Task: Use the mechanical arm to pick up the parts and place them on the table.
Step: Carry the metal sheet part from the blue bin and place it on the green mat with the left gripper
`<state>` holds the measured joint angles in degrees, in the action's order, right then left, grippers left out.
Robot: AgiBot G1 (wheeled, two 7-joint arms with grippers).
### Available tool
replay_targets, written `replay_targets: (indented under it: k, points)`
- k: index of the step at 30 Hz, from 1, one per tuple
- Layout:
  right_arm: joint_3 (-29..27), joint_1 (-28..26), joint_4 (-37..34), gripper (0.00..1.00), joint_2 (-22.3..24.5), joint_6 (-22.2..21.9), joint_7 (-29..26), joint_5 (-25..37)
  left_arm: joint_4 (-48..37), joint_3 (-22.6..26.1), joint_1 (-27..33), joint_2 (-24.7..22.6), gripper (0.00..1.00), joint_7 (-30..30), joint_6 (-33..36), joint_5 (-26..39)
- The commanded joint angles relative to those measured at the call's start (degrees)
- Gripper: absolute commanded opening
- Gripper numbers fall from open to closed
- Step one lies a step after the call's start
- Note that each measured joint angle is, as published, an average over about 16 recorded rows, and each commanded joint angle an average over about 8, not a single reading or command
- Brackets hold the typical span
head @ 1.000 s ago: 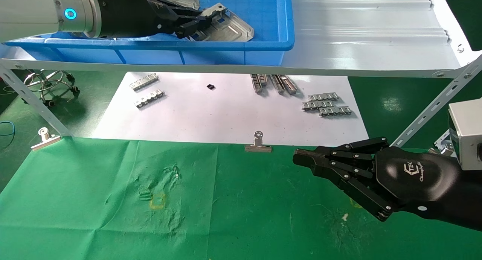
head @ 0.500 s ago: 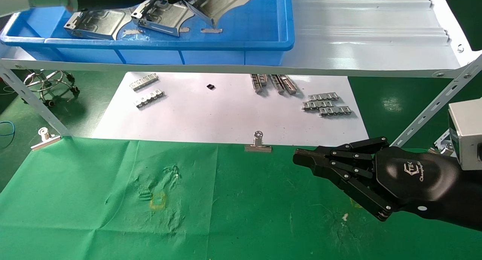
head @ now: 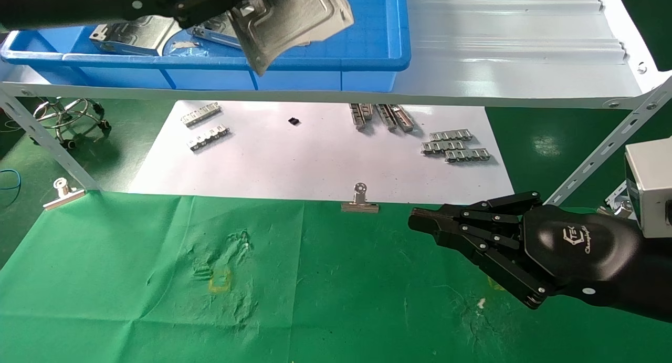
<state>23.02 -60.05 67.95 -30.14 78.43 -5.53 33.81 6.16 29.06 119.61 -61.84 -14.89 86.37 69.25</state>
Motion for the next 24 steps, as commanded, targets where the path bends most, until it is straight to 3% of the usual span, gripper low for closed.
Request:
replay_targets:
  k: [1, 7, 13, 24]
  points:
    - [0.0, 0.0, 0.0, 0.0, 0.0, 0.0, 0.0, 0.0, 0.2, -0.22, -0.22, 1.2, 0.0, -2.01, 3.31, -0.34]
    - [0.0, 0.0, 0.0, 0.0, 0.0, 0.0, 0.0, 0.0, 4.67, 0.72, -2.9, 4.8, 0.0, -6.61, 5.2, -1.08]
    - [0.0, 0.0, 0.0, 0.0, 0.0, 0.0, 0.0, 0.0, 15.24, 3.41, -8.58, 9.52, 0.0, -8.41, 5.7, -5.11]
    - [0.0, 0.0, 0.0, 0.0, 0.0, 0.0, 0.0, 0.0, 35.86, 14.37, -19.9, 19.05, 0.0, -8.16, 5.19, -14.62]
